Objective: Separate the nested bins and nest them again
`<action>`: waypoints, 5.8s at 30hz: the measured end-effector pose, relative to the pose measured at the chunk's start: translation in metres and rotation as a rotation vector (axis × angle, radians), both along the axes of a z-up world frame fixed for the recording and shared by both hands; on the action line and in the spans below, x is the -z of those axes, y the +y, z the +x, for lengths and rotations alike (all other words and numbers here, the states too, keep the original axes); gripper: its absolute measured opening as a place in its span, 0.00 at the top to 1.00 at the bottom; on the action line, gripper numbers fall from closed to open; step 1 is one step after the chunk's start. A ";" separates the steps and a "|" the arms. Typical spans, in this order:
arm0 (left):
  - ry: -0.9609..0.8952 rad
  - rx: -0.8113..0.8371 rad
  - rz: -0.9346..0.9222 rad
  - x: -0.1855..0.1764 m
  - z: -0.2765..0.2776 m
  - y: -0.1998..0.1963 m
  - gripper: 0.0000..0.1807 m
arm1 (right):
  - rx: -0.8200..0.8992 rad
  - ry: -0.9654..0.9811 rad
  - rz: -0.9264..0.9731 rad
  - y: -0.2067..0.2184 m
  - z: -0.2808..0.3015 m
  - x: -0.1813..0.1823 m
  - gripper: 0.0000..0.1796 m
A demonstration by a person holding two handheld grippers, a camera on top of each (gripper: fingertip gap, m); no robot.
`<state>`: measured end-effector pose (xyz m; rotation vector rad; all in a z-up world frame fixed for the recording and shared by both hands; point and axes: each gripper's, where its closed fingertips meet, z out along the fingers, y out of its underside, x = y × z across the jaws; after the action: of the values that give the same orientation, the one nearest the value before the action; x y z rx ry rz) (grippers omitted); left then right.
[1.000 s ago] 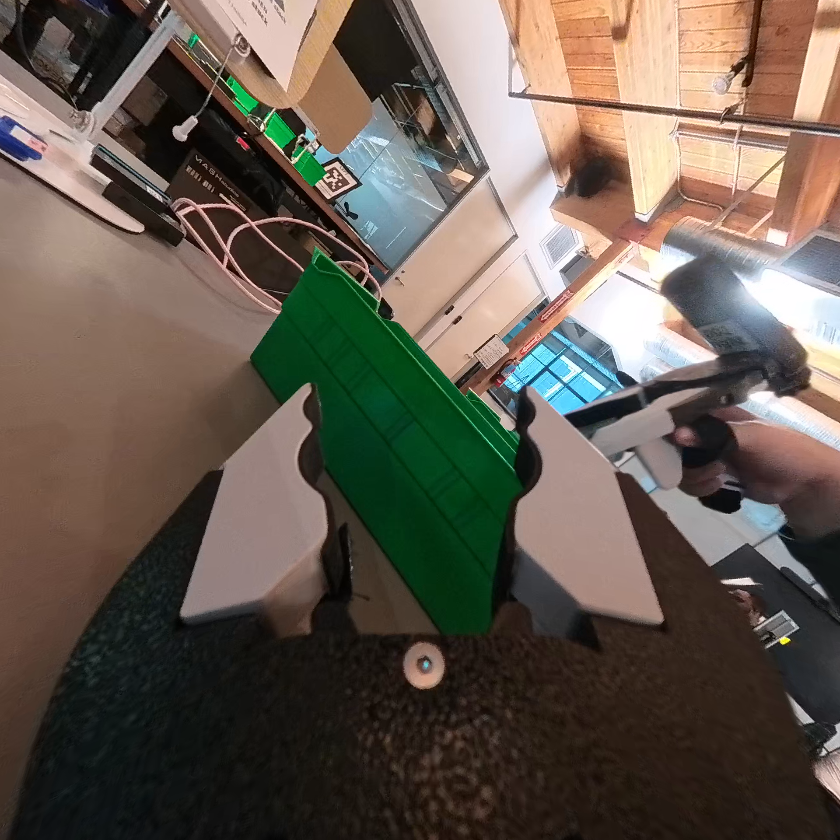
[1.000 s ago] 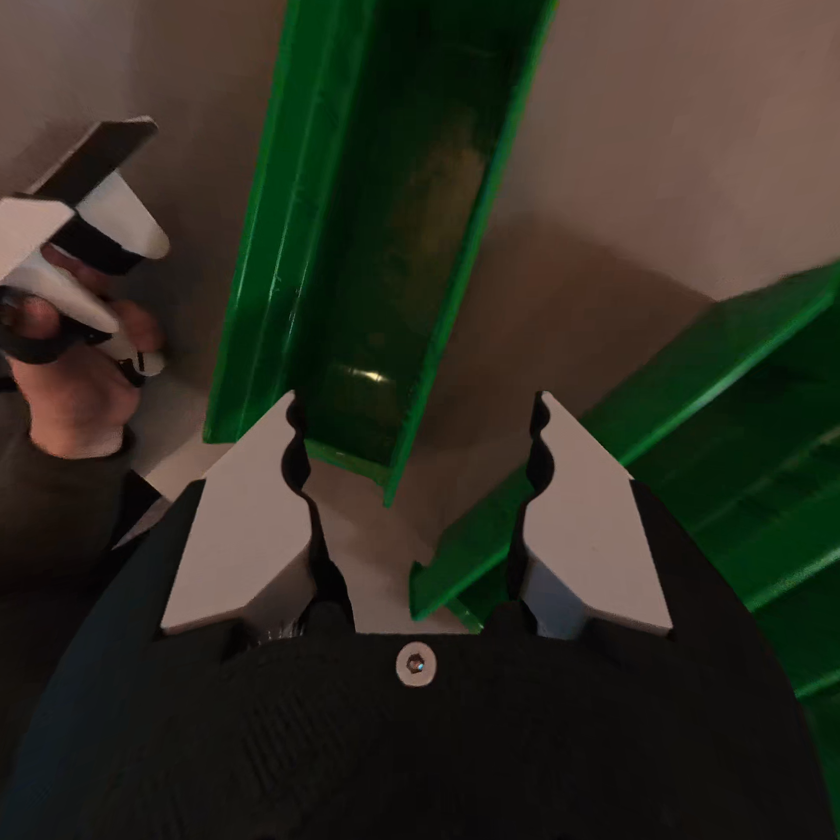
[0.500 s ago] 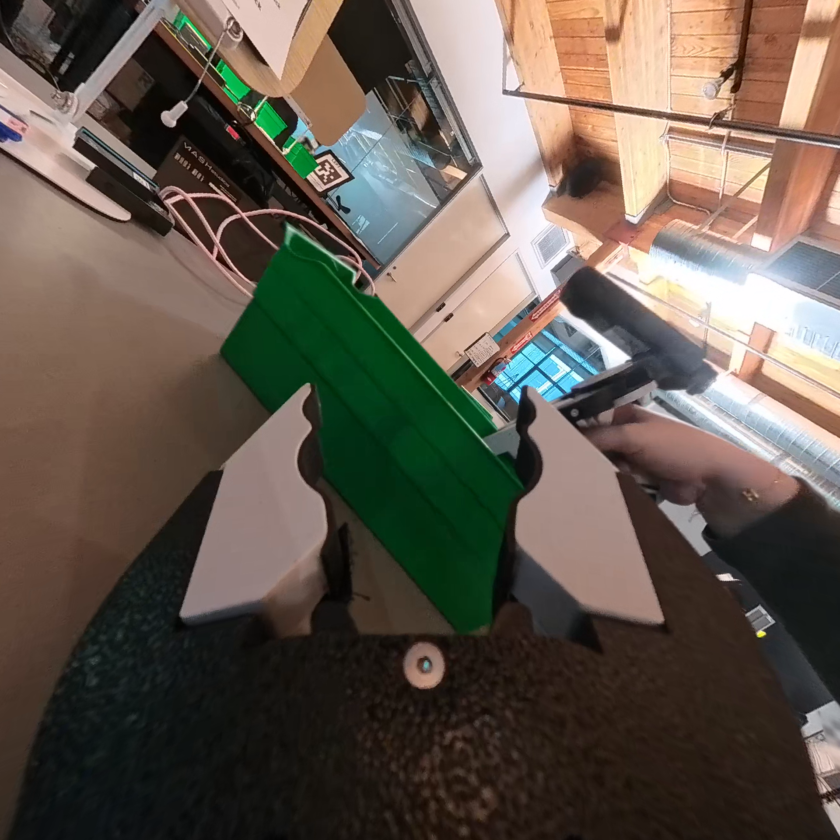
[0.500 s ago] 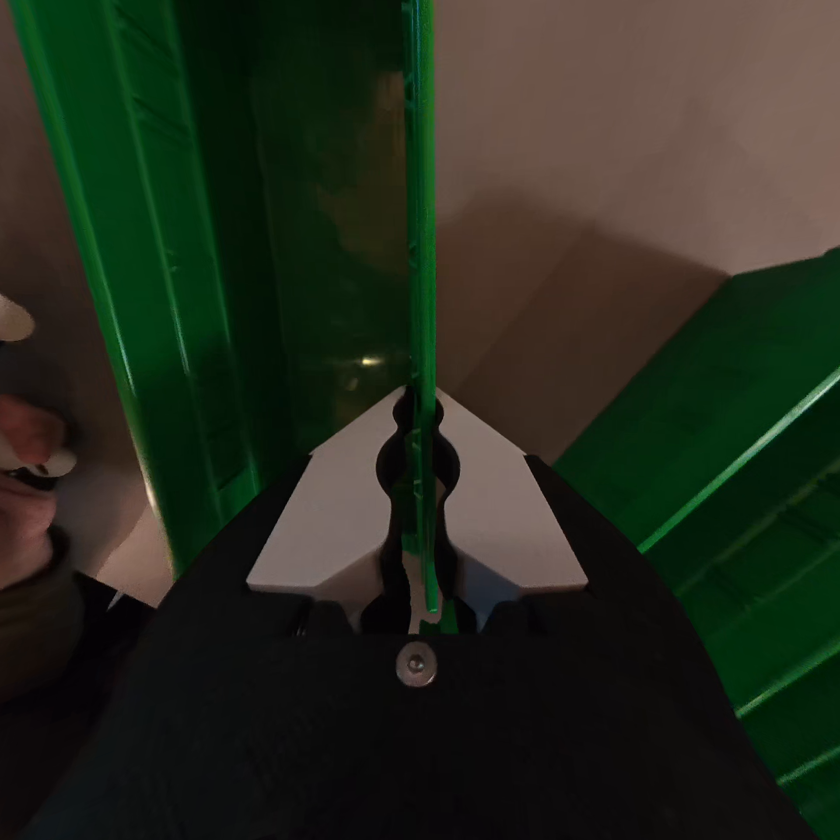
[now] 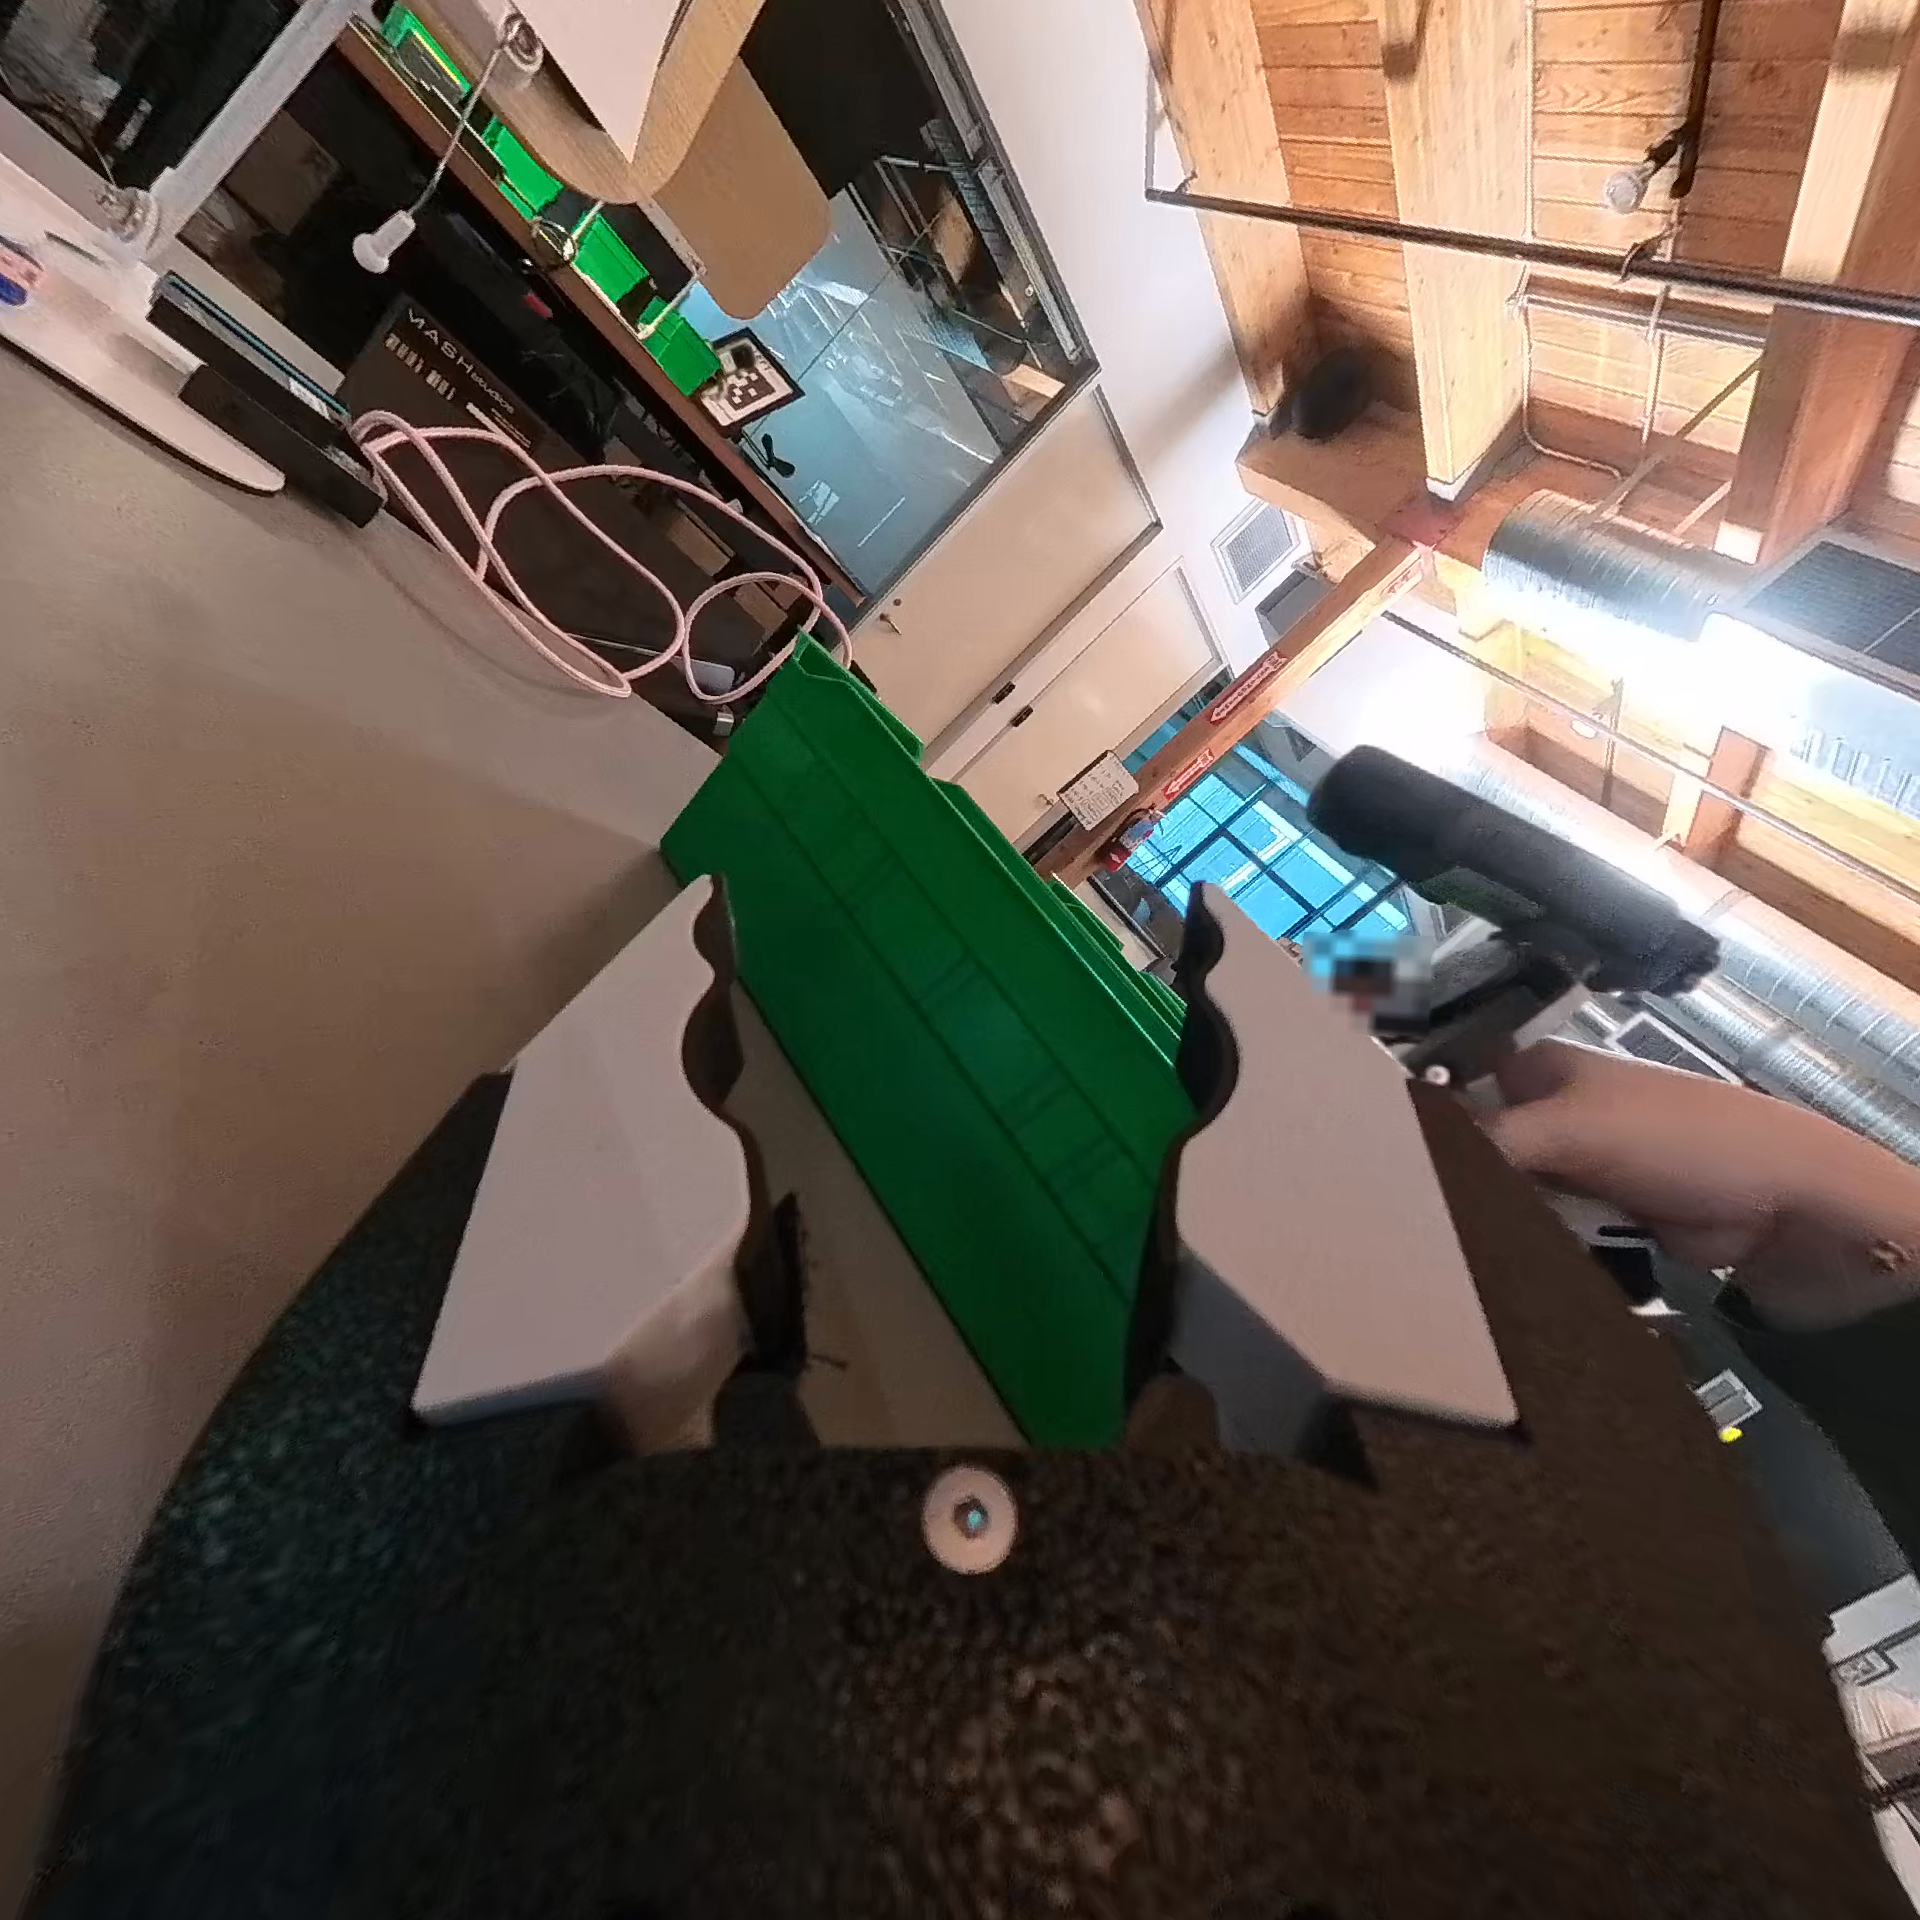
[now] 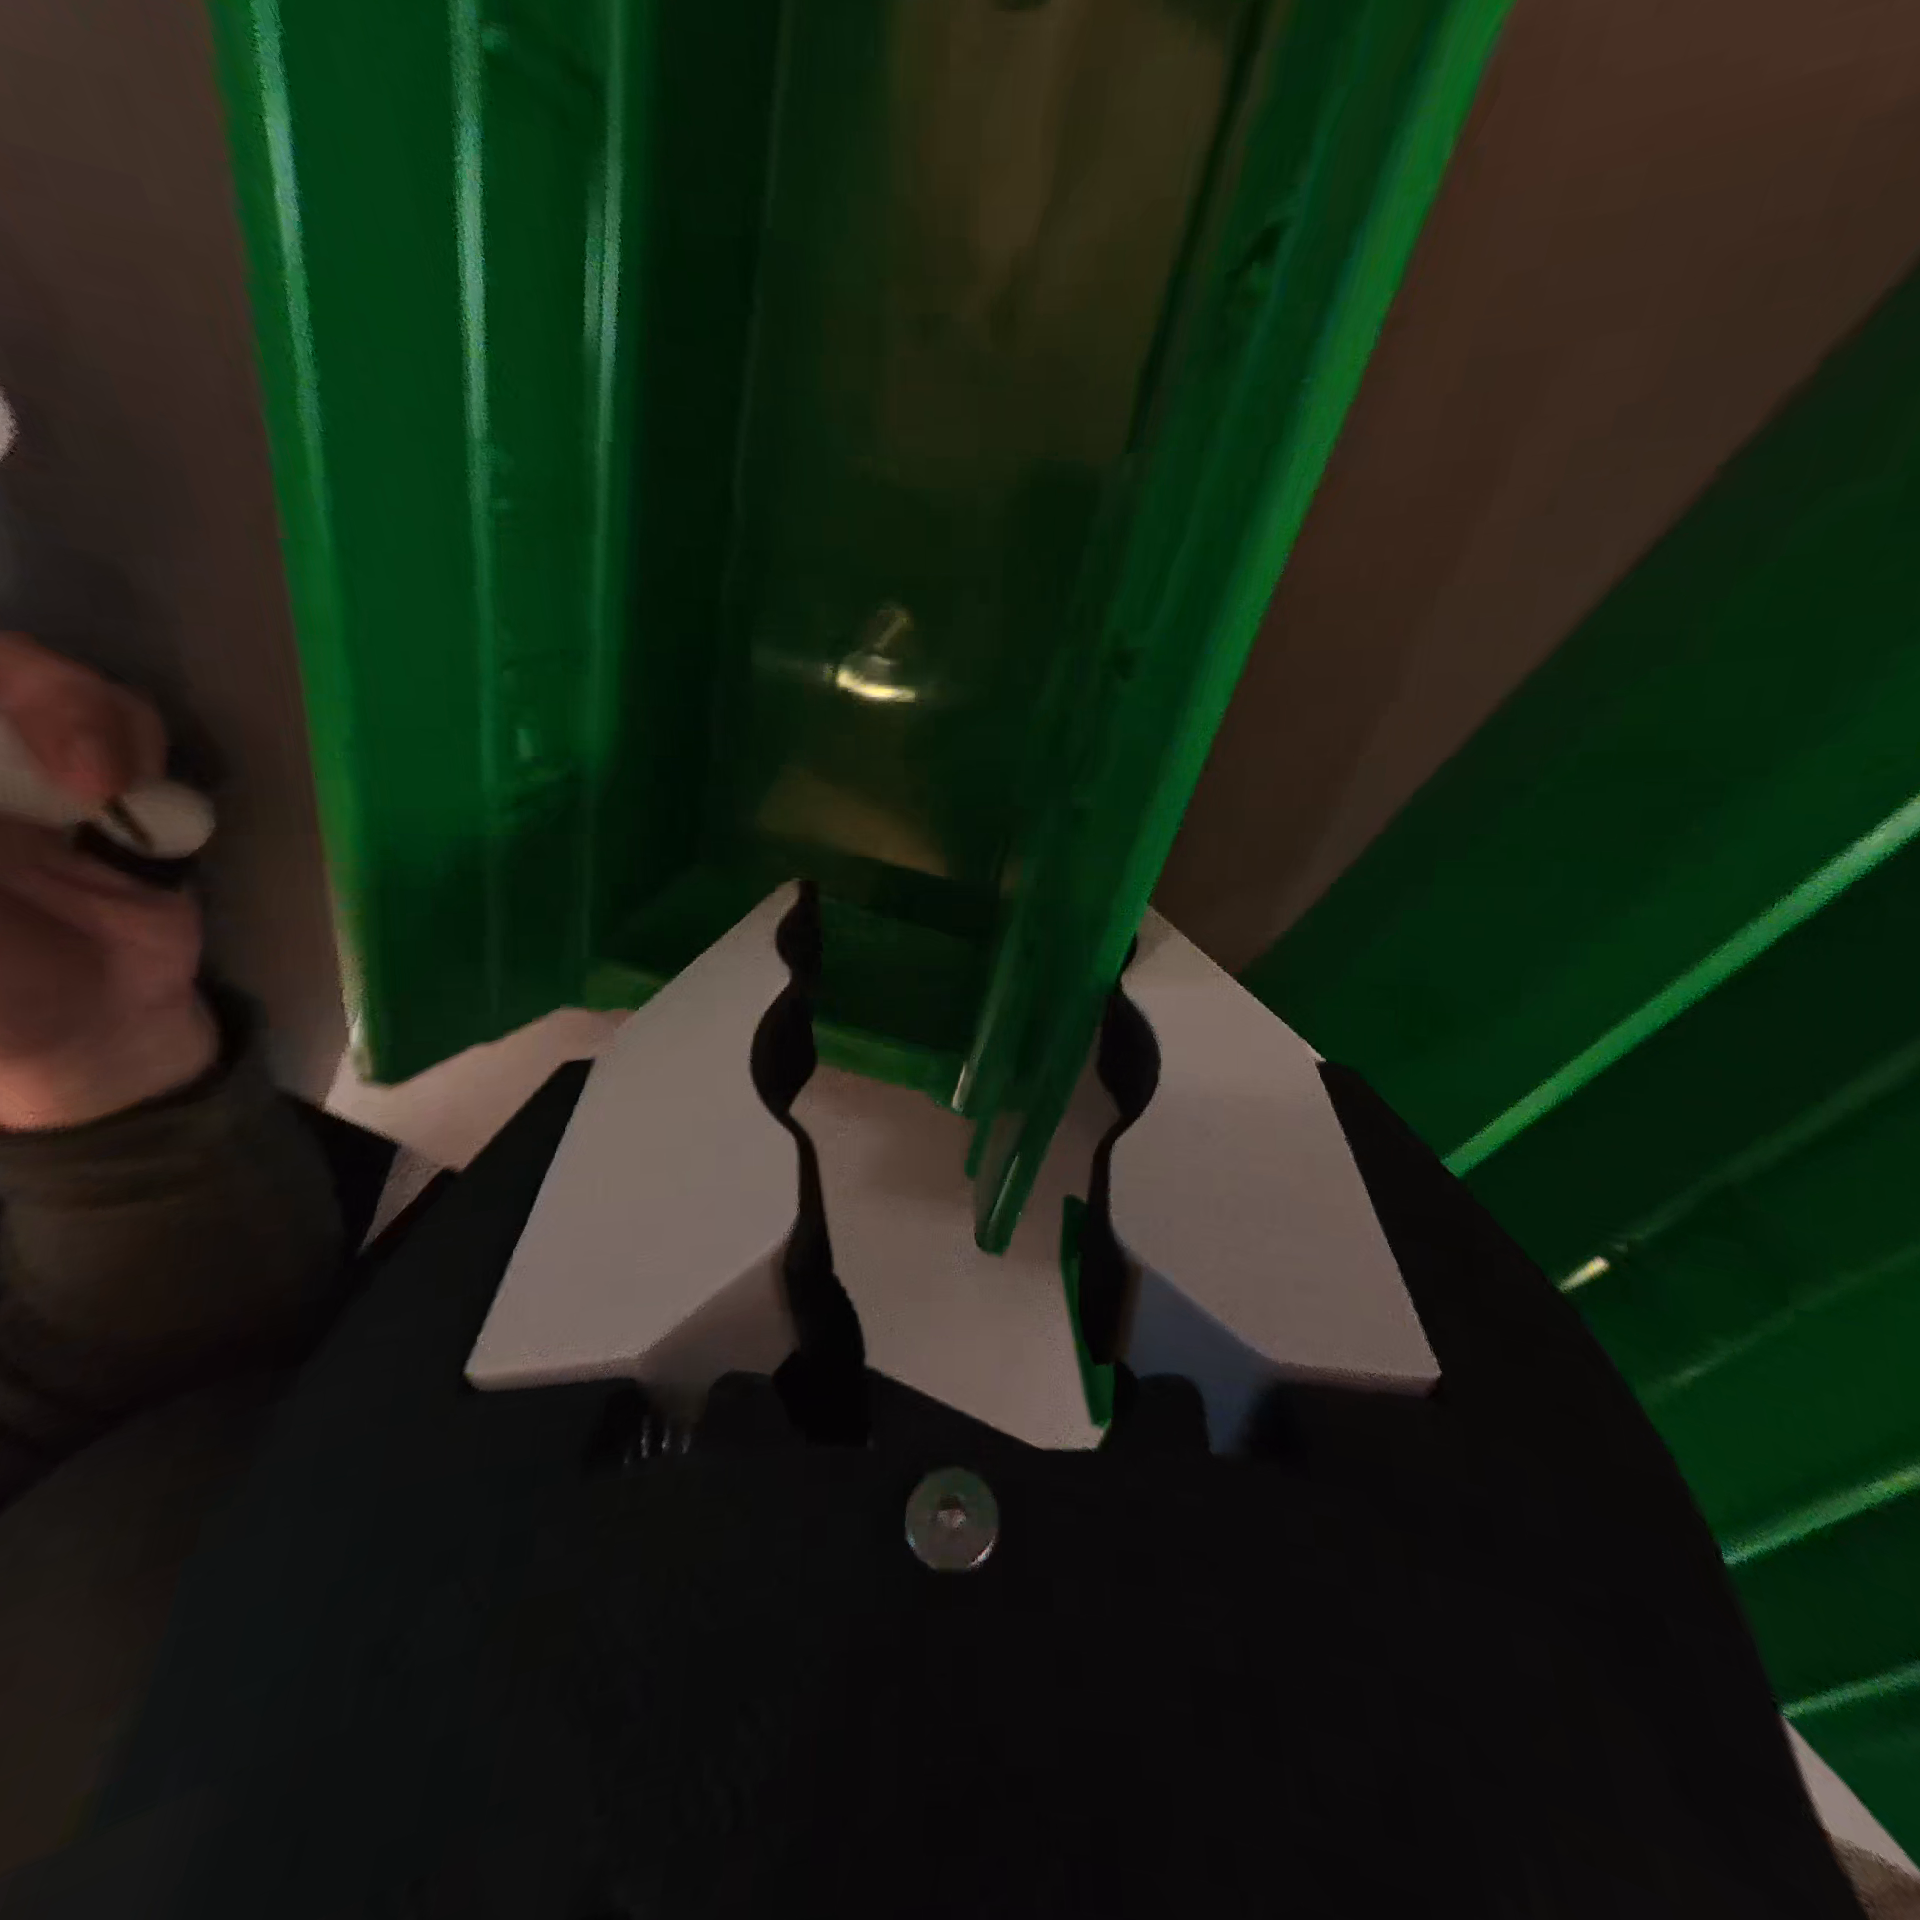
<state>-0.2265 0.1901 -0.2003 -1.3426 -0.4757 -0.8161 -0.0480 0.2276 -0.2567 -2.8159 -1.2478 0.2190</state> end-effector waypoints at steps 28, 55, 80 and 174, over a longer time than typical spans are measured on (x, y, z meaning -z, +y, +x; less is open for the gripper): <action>0.432 -0.303 0.136 -0.101 0.005 -0.047 0.20 | 0.080 1.073 1.188 0.072 0.217 -0.299 0.34; 0.799 0.495 -0.981 0.006 0.288 0.163 0.12 | 0.137 1.553 1.321 0.101 0.351 -0.351 0.44; 0.594 0.731 -1.161 -0.004 0.286 0.162 0.37 | 0.097 1.730 1.206 0.094 0.363 -0.356 0.43; 0.441 0.761 -1.466 -0.006 0.181 0.058 0.12 | 0.143 1.697 1.086 0.126 0.356 -0.337 0.42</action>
<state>-0.0458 0.2479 -0.1943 -3.1063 -0.1308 -0.6811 0.3076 0.3539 0.0804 -0.9871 -0.3828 1.1064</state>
